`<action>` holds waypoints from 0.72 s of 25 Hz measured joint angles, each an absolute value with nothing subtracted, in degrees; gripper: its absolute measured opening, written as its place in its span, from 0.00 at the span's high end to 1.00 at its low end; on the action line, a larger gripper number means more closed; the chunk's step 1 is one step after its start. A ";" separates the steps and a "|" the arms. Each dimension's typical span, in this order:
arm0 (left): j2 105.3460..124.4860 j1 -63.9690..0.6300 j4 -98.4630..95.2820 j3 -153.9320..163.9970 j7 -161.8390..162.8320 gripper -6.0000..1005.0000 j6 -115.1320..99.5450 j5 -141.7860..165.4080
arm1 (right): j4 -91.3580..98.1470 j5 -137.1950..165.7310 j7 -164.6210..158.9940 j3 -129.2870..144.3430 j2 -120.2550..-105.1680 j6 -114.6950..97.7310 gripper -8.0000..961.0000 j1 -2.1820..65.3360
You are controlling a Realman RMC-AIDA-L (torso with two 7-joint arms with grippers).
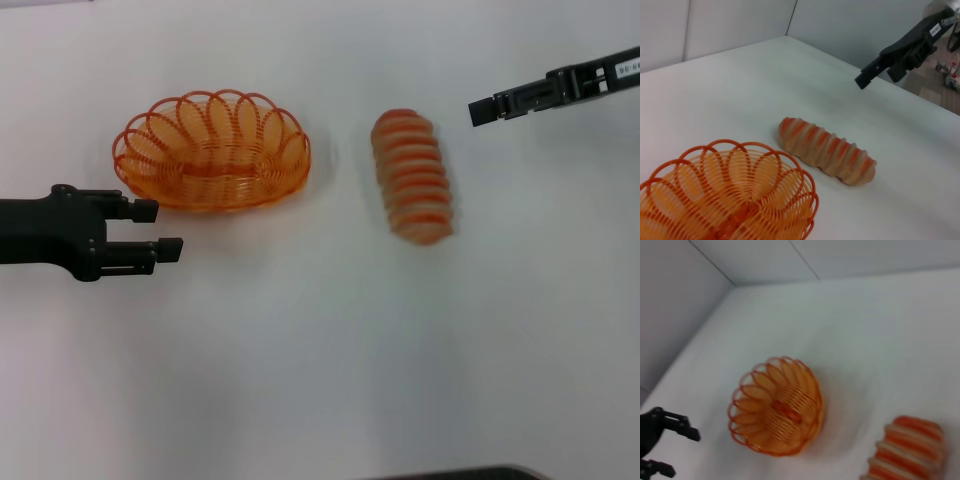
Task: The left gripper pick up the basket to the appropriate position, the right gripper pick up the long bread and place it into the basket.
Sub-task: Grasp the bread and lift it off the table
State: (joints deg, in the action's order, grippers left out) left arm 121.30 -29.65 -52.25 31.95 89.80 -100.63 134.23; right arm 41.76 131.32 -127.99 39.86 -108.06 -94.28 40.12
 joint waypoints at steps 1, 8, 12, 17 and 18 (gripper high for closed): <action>121.32 -29.64 -52.04 31.99 89.77 0.34 -100.45 134.23 | 42.60 133.75 -130.59 39.85 -108.06 -94.64 0.04 41.24; 121.37 -29.79 -50.50 32.33 89.49 0.34 -99.27 134.40 | 43.35 145.49 -144.70 40.61 -110.25 -94.99 0.04 50.05; 121.38 -29.84 -50.30 32.74 89.42 0.34 -99.26 134.52 | 43.11 149.36 -151.87 45.30 -111.89 -93.04 0.04 53.89; 121.42 -30.11 -49.38 33.27 89.19 0.34 -98.58 134.55 | 40.97 153.56 -157.09 53.53 -113.90 -87.35 0.04 57.56; 121.41 -30.16 -49.28 33.46 89.19 0.34 -98.58 134.57 | 40.15 154.52 -157.69 54.72 -114.31 -86.14 0.04 58.24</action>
State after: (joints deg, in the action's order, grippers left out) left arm 121.41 -30.16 -49.28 33.46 89.19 -98.58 134.57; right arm 40.15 154.52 -157.69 54.72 -114.31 -86.14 58.24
